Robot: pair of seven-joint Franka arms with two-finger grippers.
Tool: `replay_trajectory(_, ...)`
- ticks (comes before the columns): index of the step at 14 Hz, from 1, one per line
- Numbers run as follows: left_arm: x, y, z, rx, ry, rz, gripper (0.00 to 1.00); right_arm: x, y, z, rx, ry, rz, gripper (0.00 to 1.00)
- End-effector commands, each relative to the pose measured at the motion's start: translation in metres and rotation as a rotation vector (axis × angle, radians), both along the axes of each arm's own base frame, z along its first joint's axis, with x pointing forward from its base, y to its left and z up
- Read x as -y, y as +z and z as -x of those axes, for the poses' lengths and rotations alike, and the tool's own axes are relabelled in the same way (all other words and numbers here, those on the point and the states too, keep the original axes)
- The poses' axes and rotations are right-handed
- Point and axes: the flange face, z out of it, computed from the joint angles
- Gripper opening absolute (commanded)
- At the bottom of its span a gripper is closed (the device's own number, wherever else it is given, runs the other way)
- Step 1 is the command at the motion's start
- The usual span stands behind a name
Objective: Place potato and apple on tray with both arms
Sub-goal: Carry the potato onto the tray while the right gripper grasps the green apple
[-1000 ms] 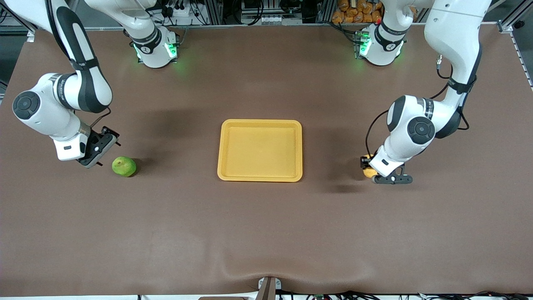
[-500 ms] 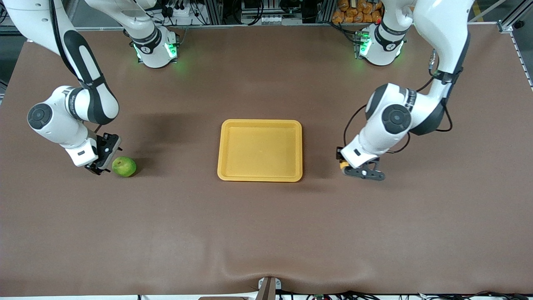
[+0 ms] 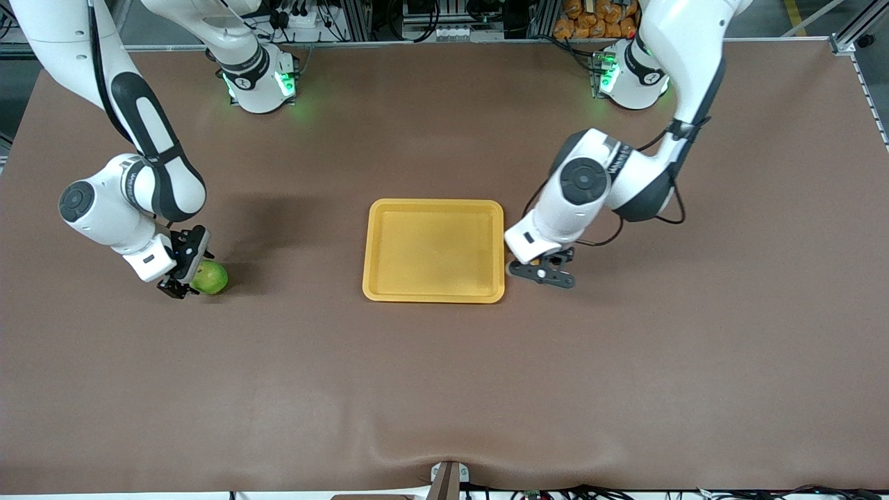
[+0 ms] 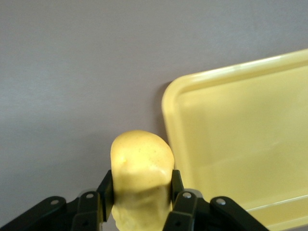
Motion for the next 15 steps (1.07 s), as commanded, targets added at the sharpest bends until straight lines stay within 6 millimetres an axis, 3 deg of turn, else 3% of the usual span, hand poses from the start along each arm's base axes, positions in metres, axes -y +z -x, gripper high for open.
replay_trajectory(1,0.054,-0.01,0.006,0.027,0.086,-0.023,0.0,0.005,-0.004,-0.007,0.035,0.041,0.004,1.0)
replay_trajectory(2,0.067,-0.017,0.013,0.029,0.106,-0.031,0.0,0.005,-0.006,-0.007,0.032,0.047,0.004,1.0)
replay_trajectory(4,0.086,-0.033,0.023,0.015,0.13,-0.037,0.0,0.004,-0.007,-0.006,0.028,0.049,0.003,0.34)
replay_trajectory(5,0.098,-0.043,0.035,0.004,0.152,-0.044,0.0,0.003,-0.007,-0.006,0.022,0.048,0.0,0.1)
replay_trajectory(6,0.103,-0.046,0.039,0.004,0.173,-0.047,0.0,0.004,-0.007,-0.006,0.02,0.046,-0.002,0.0)
replay_trajectory(10,0.101,-0.066,0.043,0.019,0.224,-0.098,0.0,0.002,0.009,-0.018,-0.063,0.063,-0.067,0.0)
replay_trajectory(15,0.099,-0.075,0.042,0.032,0.198,-0.121,0.0,-0.01,0.036,-0.037,-0.117,0.136,-0.124,0.0)
